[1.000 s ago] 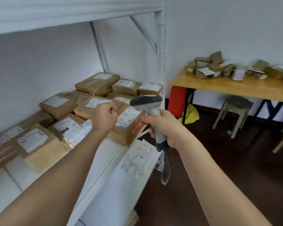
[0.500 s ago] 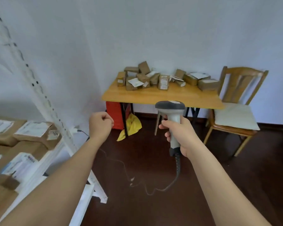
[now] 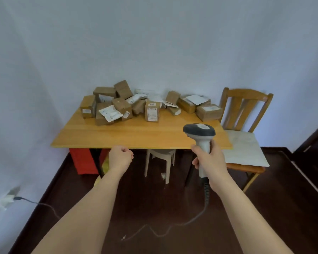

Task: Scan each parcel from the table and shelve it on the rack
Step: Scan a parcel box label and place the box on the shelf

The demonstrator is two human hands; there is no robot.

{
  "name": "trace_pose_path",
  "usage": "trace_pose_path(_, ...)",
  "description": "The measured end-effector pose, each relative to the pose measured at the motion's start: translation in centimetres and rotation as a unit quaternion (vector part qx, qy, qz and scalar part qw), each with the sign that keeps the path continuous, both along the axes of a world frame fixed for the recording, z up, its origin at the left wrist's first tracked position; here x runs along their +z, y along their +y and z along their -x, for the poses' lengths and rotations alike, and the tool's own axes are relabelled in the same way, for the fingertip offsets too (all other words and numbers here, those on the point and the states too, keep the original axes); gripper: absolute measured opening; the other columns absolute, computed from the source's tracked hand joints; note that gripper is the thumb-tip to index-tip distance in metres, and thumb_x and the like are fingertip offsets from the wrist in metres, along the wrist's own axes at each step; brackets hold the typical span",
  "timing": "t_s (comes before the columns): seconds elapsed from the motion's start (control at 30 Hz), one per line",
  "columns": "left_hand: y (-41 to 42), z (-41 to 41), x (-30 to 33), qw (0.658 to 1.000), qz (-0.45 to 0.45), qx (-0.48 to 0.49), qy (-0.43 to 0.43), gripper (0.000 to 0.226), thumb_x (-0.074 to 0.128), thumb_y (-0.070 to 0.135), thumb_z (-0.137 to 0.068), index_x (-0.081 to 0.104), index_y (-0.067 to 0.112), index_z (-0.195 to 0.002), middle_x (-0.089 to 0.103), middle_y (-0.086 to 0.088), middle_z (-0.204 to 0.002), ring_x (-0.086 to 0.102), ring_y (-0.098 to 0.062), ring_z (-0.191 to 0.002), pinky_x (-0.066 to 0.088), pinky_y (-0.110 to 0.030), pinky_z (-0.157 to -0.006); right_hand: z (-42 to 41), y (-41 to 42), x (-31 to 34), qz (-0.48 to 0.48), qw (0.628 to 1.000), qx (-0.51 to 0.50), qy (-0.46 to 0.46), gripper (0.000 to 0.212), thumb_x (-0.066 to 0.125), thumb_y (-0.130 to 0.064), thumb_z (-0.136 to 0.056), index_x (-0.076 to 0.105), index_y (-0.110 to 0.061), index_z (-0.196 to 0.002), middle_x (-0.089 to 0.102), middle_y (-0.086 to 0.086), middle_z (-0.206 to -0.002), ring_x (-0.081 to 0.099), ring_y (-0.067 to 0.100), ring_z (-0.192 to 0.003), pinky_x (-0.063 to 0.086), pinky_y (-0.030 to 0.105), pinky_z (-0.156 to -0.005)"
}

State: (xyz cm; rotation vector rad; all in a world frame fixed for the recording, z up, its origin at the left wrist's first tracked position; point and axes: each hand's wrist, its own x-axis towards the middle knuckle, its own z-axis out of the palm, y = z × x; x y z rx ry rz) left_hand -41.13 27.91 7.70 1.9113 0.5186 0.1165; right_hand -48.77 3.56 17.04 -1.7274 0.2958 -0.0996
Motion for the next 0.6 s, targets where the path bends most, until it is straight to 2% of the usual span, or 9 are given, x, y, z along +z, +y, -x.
trace_pose_path(0.07,-2.2,-4.9,-0.1,1.0,0.018,-0.021,0.01,0.026,0.045,-0.006,-0.085,0.064,0.003,-0.068,0.067,-0.011,-0.078,0.067,-0.031,-0.087,0.058,-0.045,-0.082,-4.0,-1.6,0.6,0.003,1.0,-0.012,-0.004,0.014,0.061,-0.018,-0.094,0.053,-0.019,-0.106,0.055,0.009,-0.077,0.053,0.008,-0.043,0.044,0.024,-0.049)
trace_pose_path(0.13,-4.2,-9.8,-0.3,0.999,0.028,-0.031,0.015,0.027,0.045,-0.006,-0.086,0.06,0.008,-0.067,0.066,-0.009,-0.079,0.066,-0.03,-0.088,0.057,-0.045,-0.083,-8.2,-3.1,0.7,0.004,1.0,-0.021,-0.009,0.011,0.062,-0.018,-0.095,0.053,-0.018,-0.102,0.054,0.007,-0.075,0.053,0.01,-0.045,0.044,0.025,-0.048)
trace_pose_path(0.3,-7.9,-20.2,-2.1,0.999,0.004,-0.039,0.028,0.026,0.044,-0.005,-0.086,0.063,0.005,-0.072,0.066,-0.01,-0.08,0.063,-0.024,-0.077,0.051,-0.027,-0.063,-19.7,-5.6,-1.8,-0.011,1.0,-0.015,-0.002,0.009,0.062,-0.017,-0.094,0.056,-0.018,-0.101,0.054,0.004,-0.077,0.054,0.014,-0.051,0.045,0.028,-0.05)
trace_pose_path(0.4,-9.0,-26.6,-3.9,0.999,-0.017,-0.027,0.037,0.024,0.047,-0.005,-0.085,0.065,0.005,-0.075,0.066,-0.01,-0.082,0.066,-0.026,-0.079,0.05,-0.028,-0.065,-27.6,-6.7,-3.6,-0.022,0.999,0.026,0.01,0.009,0.062,-0.017,-0.095,0.057,-0.019,-0.102,0.056,0.004,-0.077,0.055,0.015,-0.053,0.047,0.028,-0.052)
trace_pose_path(0.5,-9.5,-32.3,-5.4,0.997,-0.038,0.005,0.062,0.023,0.048,-0.003,-0.086,0.065,0.008,-0.077,0.066,-0.01,-0.084,0.066,-0.026,-0.081,0.046,-0.027,-0.06,-35.1,-8.1,-4.4,-0.017,0.997,0.062,0.031,0.007,0.061,-0.017,-0.095,0.057,-0.017,-0.101,0.055,0.005,-0.075,0.056,0.014,-0.052,0.048,0.028,-0.053)
trace_pose_path(0.6,-9.9,-37.4,-6.6,0.996,-0.057,0.017,0.059,0.02,0.05,0.0,-0.088,0.067,0.009,-0.091,0.065,-0.009,-0.092,0.062,-0.025,-0.085,0.05,-0.033,-0.069,-41.3,-9.3,-4.8,-0.009,0.996,0.086,0.031,0.009,0.06,-0.015,-0.095,0.057,-0.015,-0.103,0.054,0.007,-0.075,0.055,0.012,-0.051,0.048,0.025,-0.051)
